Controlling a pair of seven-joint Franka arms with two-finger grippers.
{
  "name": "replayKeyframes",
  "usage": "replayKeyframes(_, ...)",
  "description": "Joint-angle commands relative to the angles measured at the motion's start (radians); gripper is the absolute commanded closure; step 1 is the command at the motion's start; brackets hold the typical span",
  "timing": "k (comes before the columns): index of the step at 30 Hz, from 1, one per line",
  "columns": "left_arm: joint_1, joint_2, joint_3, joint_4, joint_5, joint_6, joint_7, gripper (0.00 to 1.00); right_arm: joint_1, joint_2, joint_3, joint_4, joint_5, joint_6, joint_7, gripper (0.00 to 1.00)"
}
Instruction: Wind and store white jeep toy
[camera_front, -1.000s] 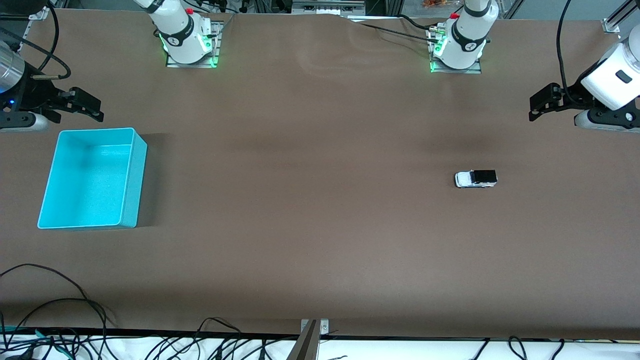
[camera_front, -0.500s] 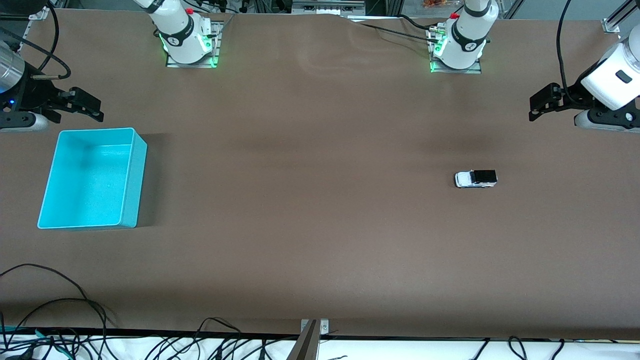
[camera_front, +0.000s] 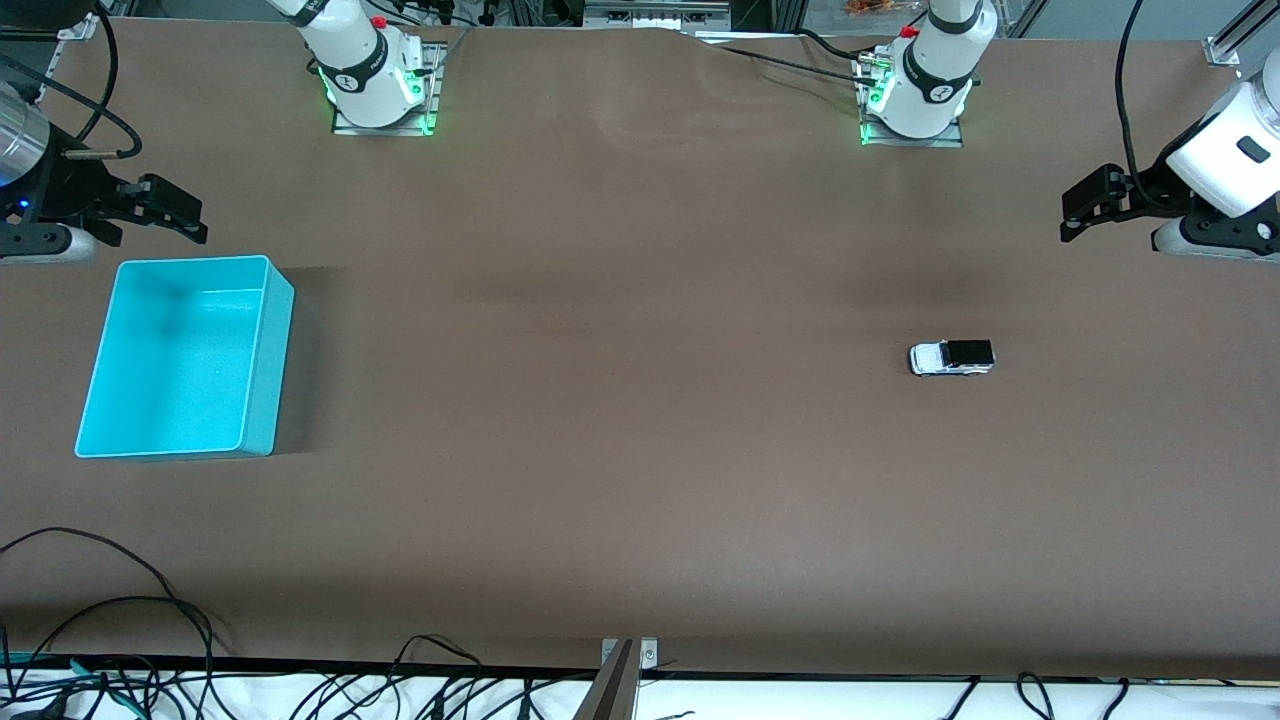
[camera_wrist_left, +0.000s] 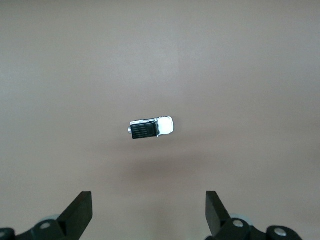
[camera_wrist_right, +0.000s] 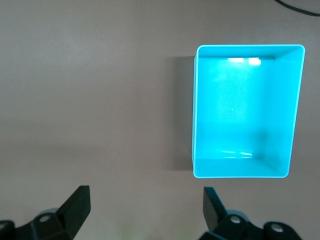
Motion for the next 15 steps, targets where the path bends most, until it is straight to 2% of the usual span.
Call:
replayKeyframes(1, 0.0, 0.015, 0.0, 0.033, 0.014, -0.02, 0.022, 0.0, 0.002, 0.002, -0.002, 0.019, -0.015, -0.02, -0.012, 0.0)
replayKeyframes(15, -0.01, 0.013, -0.006, 0.034, 0.014, -0.02, 0.02, 0.0, 0.002, 0.002, -0.003, 0.018, -0.015, -0.02, -0.012, 0.0)
